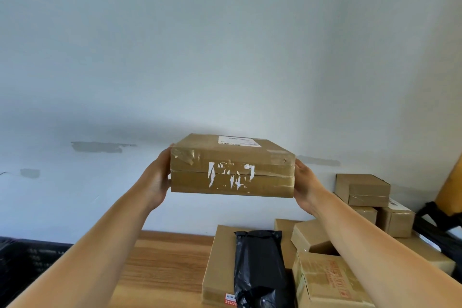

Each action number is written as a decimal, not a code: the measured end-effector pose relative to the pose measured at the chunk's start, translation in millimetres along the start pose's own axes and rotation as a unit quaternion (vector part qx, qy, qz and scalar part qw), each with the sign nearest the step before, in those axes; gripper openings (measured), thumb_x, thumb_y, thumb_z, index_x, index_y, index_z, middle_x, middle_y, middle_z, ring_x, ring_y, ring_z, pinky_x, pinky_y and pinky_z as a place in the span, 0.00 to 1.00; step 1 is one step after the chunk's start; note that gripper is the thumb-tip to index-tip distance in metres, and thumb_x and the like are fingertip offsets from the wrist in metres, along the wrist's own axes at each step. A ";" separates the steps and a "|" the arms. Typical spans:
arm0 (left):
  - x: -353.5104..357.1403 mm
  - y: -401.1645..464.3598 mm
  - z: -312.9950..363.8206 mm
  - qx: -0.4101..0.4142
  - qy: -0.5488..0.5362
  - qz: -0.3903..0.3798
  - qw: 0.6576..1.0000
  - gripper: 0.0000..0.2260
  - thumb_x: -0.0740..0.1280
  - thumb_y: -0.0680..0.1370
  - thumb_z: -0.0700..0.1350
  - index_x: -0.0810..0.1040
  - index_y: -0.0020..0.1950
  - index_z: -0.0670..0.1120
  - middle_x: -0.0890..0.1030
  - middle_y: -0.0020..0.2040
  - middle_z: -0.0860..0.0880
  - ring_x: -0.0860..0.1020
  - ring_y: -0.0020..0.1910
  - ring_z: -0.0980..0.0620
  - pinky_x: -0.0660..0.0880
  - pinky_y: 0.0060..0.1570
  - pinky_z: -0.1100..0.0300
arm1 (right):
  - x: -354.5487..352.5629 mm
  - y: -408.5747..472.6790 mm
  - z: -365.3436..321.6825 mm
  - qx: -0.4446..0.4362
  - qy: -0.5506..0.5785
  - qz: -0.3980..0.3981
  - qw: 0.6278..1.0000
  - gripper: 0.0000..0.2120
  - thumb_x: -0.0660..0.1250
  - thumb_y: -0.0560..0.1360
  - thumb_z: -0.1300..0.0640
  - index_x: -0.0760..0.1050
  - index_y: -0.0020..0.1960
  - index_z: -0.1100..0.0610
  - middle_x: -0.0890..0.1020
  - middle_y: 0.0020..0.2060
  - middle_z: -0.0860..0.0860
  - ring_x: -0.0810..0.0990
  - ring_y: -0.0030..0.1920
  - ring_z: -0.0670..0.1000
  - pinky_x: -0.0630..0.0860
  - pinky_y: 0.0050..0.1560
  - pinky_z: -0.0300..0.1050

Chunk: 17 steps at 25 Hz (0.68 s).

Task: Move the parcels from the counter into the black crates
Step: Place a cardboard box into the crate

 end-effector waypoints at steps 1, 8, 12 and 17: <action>-0.4 0.6 1.8 0.008 -0.001 -0.010 1.000 0.18 0.61 0.75 0.57 0.80 0.58 0.48 0.80 0.58 0.42 0.74 0.60 0.44 0.71 0.62 0.46 | 0.0 -0.4 -0.4 -0.002 0.007 0.001 1.000 0.13 0.62 0.79 0.54 0.75 0.60 0.58 0.82 0.49 0.58 0.79 0.47 0.54 0.76 0.57 0.53; -3.1 -4.1 8.7 0.013 0.009 0.000 1.000 0.18 0.61 0.77 0.60 0.79 0.51 0.47 0.82 0.44 0.48 0.78 0.47 0.49 0.70 0.46 0.55 | 0.8 -6.3 -4.8 0.017 0.020 -0.016 1.000 0.16 0.55 0.82 0.46 0.79 0.56 0.51 0.85 0.50 0.51 0.81 0.55 0.52 0.74 0.63 0.49; -3.3 -7.8 7.1 0.003 0.008 0.030 1.000 0.10 0.66 0.77 0.47 0.75 0.56 0.44 0.80 0.47 0.48 0.77 0.48 0.49 0.71 0.42 0.57 | -1.6 -7.7 1.0 0.031 -0.011 -0.046 0.998 0.24 0.50 0.80 0.38 0.78 0.57 0.50 0.83 0.54 0.54 0.79 0.59 0.54 0.72 0.65 0.54; 2.7 -12.1 10.4 0.039 -0.001 0.042 0.998 0.18 0.61 0.74 0.27 0.72 0.61 0.43 0.81 0.54 0.50 0.79 0.53 0.51 0.74 0.45 0.60 | -3.2 -10.5 -1.9 0.022 -0.022 -0.082 0.996 0.22 0.56 0.76 0.35 0.76 0.63 0.43 0.82 0.55 0.53 0.80 0.52 0.52 0.76 0.56 0.49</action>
Point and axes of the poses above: each hand's wrist, its own y-axis towards the middle knuckle, its own x-axis out of the palm, z = x × y, the point moved 4 cm from there along y, towards the middle knuckle
